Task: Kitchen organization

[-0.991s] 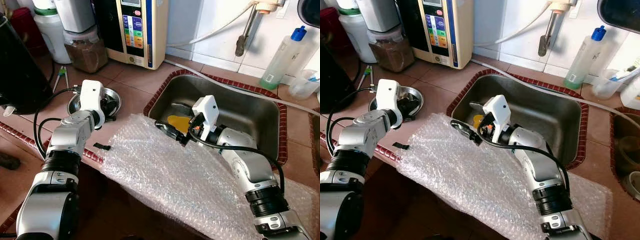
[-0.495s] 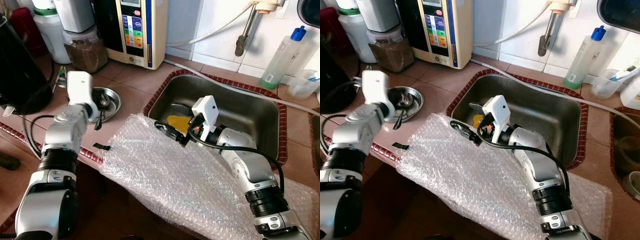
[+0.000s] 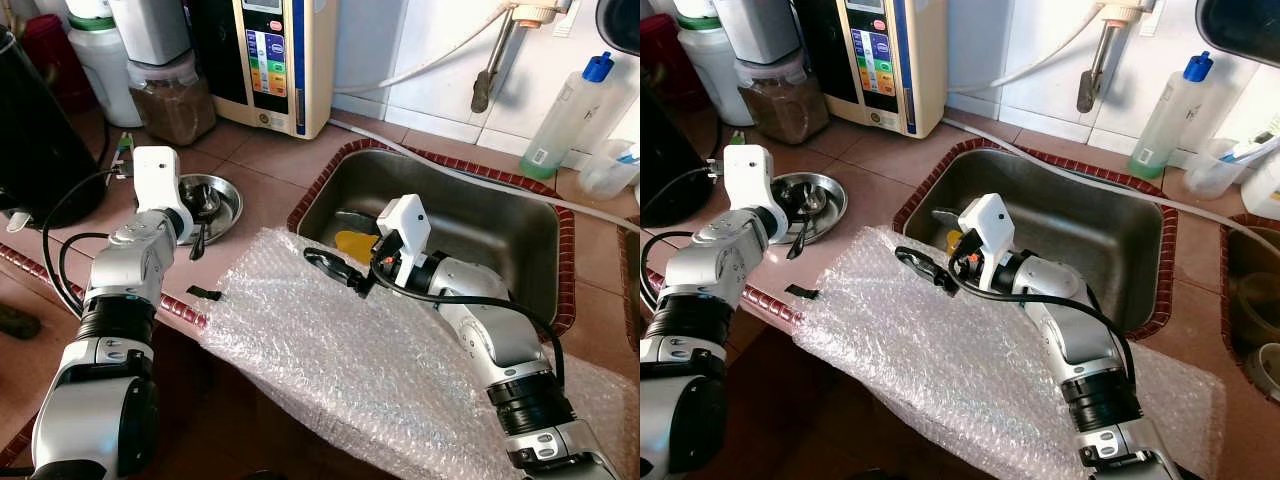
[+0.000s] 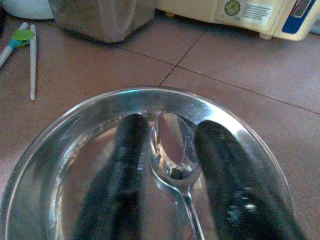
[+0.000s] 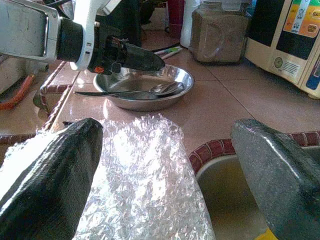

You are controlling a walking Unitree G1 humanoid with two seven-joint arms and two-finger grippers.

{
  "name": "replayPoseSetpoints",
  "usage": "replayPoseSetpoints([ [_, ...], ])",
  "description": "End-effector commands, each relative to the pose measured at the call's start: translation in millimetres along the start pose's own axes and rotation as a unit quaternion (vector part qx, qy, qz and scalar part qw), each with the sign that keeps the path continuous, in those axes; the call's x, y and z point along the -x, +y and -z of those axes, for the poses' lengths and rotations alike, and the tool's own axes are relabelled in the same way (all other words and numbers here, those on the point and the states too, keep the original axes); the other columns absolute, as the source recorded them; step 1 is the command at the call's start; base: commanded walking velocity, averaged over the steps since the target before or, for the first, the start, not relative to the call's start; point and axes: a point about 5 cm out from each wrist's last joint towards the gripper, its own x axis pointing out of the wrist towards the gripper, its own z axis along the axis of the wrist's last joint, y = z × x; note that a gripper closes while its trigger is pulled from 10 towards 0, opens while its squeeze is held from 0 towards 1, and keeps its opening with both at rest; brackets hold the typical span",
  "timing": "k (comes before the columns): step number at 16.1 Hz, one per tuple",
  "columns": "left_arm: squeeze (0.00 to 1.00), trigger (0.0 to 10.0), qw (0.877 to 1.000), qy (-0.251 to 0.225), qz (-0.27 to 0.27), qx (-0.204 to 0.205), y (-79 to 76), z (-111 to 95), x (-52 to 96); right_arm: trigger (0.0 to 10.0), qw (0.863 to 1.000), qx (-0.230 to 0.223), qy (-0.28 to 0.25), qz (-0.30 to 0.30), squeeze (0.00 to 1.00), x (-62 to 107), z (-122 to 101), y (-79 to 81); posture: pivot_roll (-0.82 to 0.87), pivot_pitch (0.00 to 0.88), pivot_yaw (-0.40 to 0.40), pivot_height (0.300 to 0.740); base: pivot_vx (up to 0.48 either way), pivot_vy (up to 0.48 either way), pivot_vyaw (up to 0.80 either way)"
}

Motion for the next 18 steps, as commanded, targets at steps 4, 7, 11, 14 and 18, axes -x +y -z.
replayPoseSetpoints([
  [4,1.00,10.0,1.000,0.025,0.013,-0.007,-2.4,8,0.1,10.0,1.000,0.000,-0.004,-0.004,0.00,-2.0,-2,2.5,0.05,0.069,0.033,0.740,0.000,0.000,0.00],
  [7,1.00,10.0,0.999,0.034,0.009,0.002,-1.7,14,0.5,10.0,1.000,0.001,-0.004,-0.008,0.00,-4.0,-2,4.3,0.05,0.073,0.032,0.740,0.000,0.000,0.00],
  [11,0.00,10.0,0.998,0.064,-0.001,0.007,1.3,21,0.7,10.0,1.000,0.003,-0.003,-0.008,0.00,-4.7,-3,4.2,0.05,0.078,0.032,0.740,0.000,0.000,0.00],
  [14,0.00,10.0,0.995,0.097,0.011,0.017,-2.4,35,1.6,10.0,1.000,0.006,-0.002,-0.010,0.00,-6.1,-3,5.0,0.05,0.078,0.033,0.740,0.000,0.000,0.00],
  [18,0.00,1.4,0.991,0.124,0.016,0.042,-4.3,51,3.4,10.0,1.000,0.010,0.000,-0.012,0.00,-6.9,-3,5.4,0.05,0.080,0.032,0.740,0.000,0.000,0.00],
])
